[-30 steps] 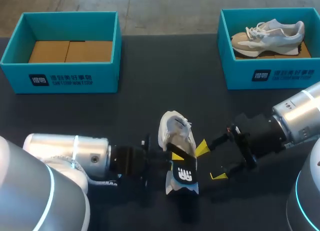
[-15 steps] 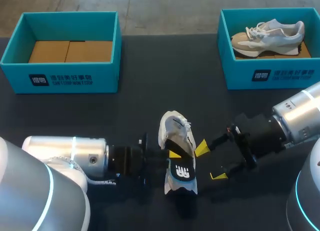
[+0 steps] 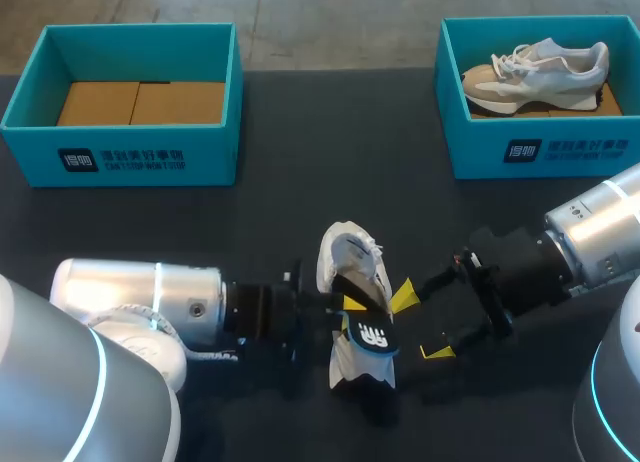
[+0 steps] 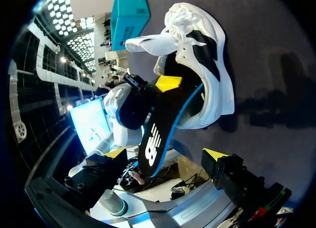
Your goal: Take the shoe out of the shoebox, open the shoe tongue, remove and reinsert the insole, then place the shoe into the shoebox
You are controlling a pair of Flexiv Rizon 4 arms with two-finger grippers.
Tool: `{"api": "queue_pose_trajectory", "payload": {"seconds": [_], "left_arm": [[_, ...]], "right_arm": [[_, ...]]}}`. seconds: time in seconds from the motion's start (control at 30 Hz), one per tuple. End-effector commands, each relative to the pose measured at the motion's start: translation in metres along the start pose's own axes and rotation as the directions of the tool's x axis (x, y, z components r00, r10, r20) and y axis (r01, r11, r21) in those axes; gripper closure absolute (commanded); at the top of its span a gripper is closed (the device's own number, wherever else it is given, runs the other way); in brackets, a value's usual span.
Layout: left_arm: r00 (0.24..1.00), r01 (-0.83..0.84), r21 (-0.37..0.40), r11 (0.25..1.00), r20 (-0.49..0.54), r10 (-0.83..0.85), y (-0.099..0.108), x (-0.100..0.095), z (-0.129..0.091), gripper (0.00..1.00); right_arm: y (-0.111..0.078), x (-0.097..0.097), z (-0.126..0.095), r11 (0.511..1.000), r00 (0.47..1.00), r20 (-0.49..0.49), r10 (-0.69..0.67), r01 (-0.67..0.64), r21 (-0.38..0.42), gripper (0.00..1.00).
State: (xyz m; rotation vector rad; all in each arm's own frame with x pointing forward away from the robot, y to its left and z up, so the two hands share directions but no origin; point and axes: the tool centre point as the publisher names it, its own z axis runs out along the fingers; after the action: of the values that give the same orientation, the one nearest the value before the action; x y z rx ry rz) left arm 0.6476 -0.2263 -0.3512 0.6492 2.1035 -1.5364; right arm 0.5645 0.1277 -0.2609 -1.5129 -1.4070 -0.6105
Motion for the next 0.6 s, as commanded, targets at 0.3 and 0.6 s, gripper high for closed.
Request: {"api": "queue_pose_trajectory", "payload": {"seconds": [0.3,0.6], "left_arm": [[1.000,0.005,0.011,1.000,-0.005,-0.005,-0.007,0.002,0.002,0.75],[1.000,0.002,0.020,1.000,-0.008,-0.002,-0.018,0.003,0.001,0.73]], "right_arm": [[0.000,0.000,0.001,1.000,1.000,0.000,0.000,0.000,-0.002,0.00],[0.000,0.000,0.001,1.000,1.000,0.000,0.000,0.000,-0.002,0.00]]}}
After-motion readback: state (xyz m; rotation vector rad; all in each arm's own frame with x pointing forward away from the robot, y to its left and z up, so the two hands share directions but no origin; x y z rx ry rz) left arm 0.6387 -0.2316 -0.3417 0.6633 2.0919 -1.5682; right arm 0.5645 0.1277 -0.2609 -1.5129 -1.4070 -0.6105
